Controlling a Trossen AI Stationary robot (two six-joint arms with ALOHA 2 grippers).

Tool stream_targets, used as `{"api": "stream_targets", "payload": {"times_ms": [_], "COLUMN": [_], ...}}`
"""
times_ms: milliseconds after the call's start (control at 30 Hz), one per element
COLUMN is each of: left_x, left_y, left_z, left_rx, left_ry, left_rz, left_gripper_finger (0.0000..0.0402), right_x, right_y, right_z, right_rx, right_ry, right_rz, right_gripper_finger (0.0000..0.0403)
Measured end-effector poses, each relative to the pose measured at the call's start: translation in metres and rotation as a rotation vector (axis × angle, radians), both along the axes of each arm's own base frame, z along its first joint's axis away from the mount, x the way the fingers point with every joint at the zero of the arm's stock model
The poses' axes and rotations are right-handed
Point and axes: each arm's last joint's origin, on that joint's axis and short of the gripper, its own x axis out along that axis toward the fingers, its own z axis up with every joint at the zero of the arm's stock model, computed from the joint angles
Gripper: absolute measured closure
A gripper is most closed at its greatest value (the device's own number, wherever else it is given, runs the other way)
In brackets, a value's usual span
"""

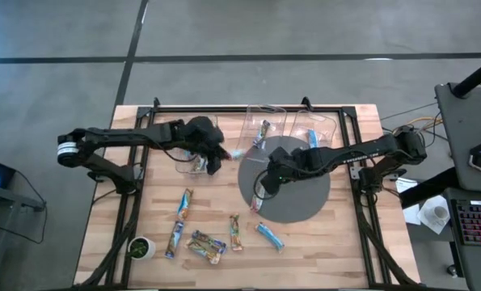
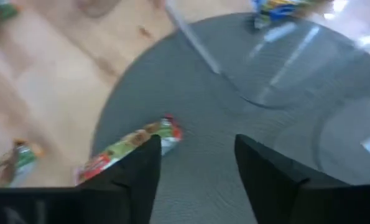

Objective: Pick and place Granola Bars by type
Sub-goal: Put the red granola bar into the left transparent bin

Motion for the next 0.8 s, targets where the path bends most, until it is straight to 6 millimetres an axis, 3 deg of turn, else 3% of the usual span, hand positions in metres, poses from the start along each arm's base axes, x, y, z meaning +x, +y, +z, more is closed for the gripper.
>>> {"api": "stream_targets", "payload": {"times_ms": [200,400,567,800], "left_x": [-0.039,-0.069,-0.058,-0.035], "left_y": [0.005,0.000,0.002,0.014], "left_z": [0.017,0.012,-0.002,-0.050], "left_rx": [0.194,0.186,0.148,0.146], "left_ry": [0.103,0.282,0.332,0.431], "left_rz": [0.499,0.679,0.667,0.607], "left_gripper_finger": [0.0360,0.0360,0.0360,0.0360], "right_x": [-0.003,-0.004,-0.004,-0.004], "right_y": [0.002,0.002,0.001,0.001], "right_z": [-0.001,-0.002,-0.002,-0.002], "right_rx": [-0.010,-0.008,-0.013,-0.011], "right_ry": [-0.002,-0.001,0.004,0.001], "right_rz": [-0.087,-0.092,-0.085,-0.089], "right_gripper_finger": [0.0163,0.0150,0.0151,0.0149]}}
